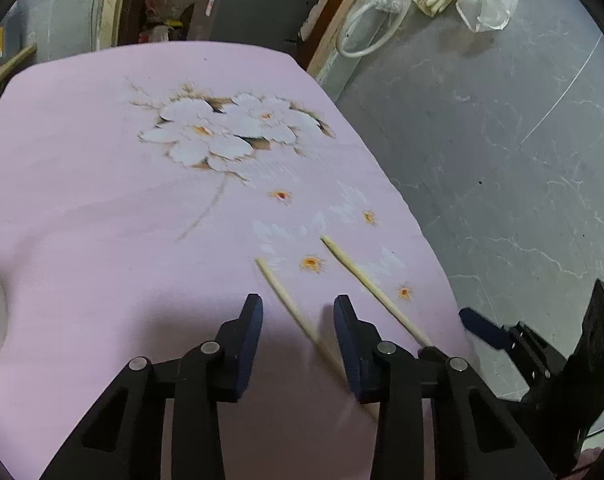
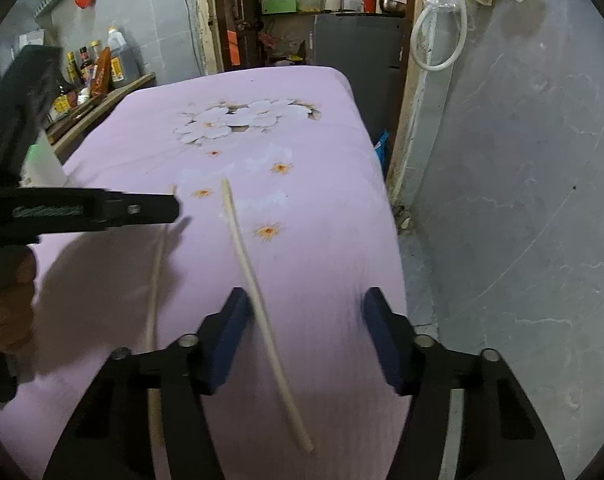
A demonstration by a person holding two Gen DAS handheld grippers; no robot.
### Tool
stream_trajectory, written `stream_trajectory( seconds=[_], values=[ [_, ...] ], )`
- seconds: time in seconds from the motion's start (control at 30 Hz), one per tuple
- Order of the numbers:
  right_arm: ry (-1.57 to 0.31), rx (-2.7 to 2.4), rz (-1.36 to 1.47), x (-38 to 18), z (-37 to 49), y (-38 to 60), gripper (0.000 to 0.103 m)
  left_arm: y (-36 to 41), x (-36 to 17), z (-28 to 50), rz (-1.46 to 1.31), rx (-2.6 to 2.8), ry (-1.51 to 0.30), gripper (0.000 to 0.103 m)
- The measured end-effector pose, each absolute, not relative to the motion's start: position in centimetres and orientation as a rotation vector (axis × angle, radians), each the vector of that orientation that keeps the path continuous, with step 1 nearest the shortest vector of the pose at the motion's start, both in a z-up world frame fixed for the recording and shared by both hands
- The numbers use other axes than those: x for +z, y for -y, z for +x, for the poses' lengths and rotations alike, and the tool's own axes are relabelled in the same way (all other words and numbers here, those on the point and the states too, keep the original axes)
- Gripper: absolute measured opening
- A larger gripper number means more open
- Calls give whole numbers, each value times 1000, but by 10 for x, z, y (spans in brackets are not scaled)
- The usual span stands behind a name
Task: Organize utensils
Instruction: 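Lower the left tool onto one chopstick while the right tool straddles the other, then close the left tool on one wooden chopstick while the right tool grasps the other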
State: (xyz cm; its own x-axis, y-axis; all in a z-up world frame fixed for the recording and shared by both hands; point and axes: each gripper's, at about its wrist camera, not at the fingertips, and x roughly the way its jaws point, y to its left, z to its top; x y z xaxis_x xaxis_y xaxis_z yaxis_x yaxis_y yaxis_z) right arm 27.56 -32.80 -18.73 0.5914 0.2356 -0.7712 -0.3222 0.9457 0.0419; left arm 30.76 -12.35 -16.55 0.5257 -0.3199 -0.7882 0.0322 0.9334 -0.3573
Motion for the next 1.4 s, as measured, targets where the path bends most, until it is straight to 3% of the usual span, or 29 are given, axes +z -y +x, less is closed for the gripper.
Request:
stream_trajectory(
  seconds=[0.23,0.4,0.73,1.4],
  values=[
    [-877,366,-49,-185,289,339,51,133,-164,317,-242,-166,-1019,15],
    [-881,421,-47,-181,305,330,51,134,-162,324,-231,-171,-1046,14],
    [-908,561,-106,-179,318,301,30,114,-161,316,-315,-141,-1073,10],
    [-964,631,-203,-180,335,278,22,97,-169,306,-517,-158,-1174,10]
  ],
)
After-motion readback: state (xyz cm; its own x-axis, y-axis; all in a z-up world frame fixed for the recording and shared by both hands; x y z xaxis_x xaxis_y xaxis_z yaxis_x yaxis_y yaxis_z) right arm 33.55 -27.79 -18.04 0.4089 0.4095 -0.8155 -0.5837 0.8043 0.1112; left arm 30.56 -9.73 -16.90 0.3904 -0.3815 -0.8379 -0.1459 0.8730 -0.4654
